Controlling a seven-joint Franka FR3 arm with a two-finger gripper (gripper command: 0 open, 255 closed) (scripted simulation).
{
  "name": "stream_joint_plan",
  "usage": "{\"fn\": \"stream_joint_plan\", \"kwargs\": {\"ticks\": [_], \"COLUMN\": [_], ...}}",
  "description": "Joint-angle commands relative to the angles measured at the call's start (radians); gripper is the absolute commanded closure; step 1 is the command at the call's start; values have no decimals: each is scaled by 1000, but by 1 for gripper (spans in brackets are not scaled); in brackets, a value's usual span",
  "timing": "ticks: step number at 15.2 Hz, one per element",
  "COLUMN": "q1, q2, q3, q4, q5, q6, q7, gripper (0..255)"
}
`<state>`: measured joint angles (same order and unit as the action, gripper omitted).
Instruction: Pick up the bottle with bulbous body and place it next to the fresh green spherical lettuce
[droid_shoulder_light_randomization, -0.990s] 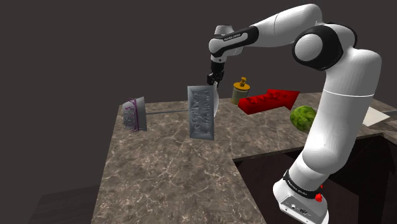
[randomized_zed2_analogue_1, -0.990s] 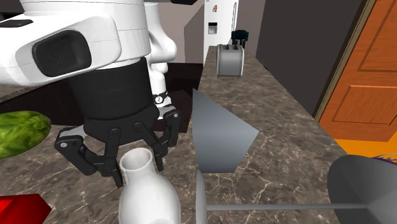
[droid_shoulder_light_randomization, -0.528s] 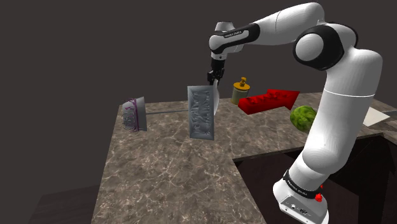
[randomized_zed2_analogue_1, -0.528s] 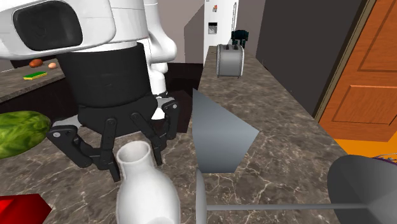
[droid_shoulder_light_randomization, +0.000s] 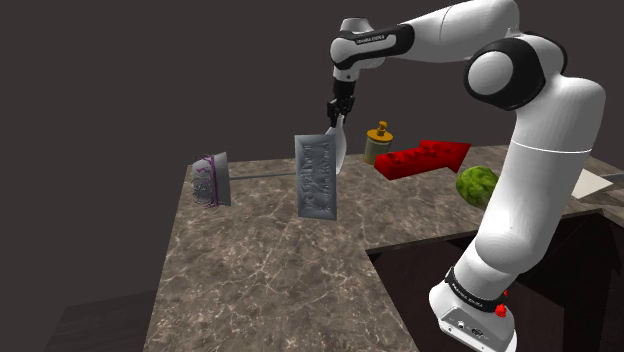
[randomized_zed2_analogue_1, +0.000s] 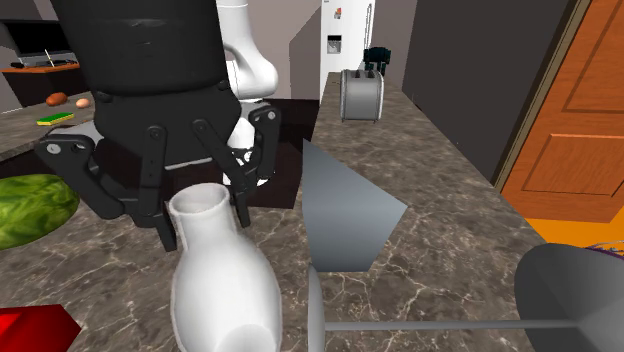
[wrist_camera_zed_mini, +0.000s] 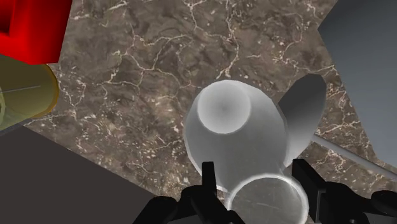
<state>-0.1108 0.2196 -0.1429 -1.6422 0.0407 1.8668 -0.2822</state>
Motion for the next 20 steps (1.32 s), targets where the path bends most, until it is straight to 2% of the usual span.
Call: {"fn": "stream_joint_plan", "kwargs": {"ticks": [1, 20], "q1": [0, -8], "q2": [-6, 23], "q3": [-1, -3], "q4": [18, 317], "q5": [-1, 2], "q6": [-25, -293], "q7": [0, 1], "gripper": [255, 255]}}
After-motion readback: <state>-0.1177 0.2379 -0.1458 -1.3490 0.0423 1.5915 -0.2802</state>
